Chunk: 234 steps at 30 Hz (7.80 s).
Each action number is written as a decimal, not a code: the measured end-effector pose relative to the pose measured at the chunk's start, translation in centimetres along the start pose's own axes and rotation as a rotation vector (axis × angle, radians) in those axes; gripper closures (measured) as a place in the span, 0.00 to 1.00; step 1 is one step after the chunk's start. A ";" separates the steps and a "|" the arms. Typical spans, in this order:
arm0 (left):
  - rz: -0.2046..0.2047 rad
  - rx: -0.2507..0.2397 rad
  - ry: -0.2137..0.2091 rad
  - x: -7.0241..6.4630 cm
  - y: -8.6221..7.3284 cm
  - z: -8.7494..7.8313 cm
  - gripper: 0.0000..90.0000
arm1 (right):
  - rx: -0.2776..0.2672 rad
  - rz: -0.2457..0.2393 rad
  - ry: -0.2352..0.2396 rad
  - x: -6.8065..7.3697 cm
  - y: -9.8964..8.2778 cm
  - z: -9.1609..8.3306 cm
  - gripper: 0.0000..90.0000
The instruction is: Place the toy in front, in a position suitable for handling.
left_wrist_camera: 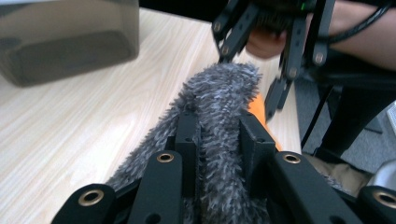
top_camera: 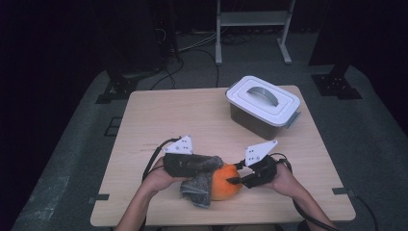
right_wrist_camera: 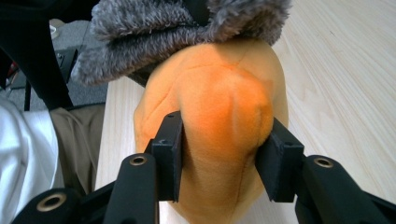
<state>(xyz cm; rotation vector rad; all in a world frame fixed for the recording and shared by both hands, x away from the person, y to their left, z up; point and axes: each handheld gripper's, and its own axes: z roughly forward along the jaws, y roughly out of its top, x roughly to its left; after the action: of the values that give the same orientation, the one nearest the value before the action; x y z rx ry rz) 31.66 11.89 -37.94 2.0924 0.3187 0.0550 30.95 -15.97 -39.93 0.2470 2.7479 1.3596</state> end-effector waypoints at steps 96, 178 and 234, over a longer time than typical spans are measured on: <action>0.013 0.048 -0.080 -0.9 1.5 2.3 0.79 | 0.003 0.009 0.022 0.7 -2.6 -1.4 0.64; -0.031 0.046 -0.080 -1.1 0.6 3.1 0.78 | 0.057 0.092 0.017 0.1 -1.5 -1.7 0.36; -0.069 0.014 -0.122 -0.6 0.5 3.9 0.78 | 0.108 0.058 0.006 0.7 -0.5 -0.7 0.23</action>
<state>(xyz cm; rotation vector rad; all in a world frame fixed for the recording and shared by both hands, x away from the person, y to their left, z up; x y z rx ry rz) 31.84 8.22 -39.52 2.0862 0.3176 -0.1161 30.07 -16.71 -39.94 0.3311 2.8450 1.2271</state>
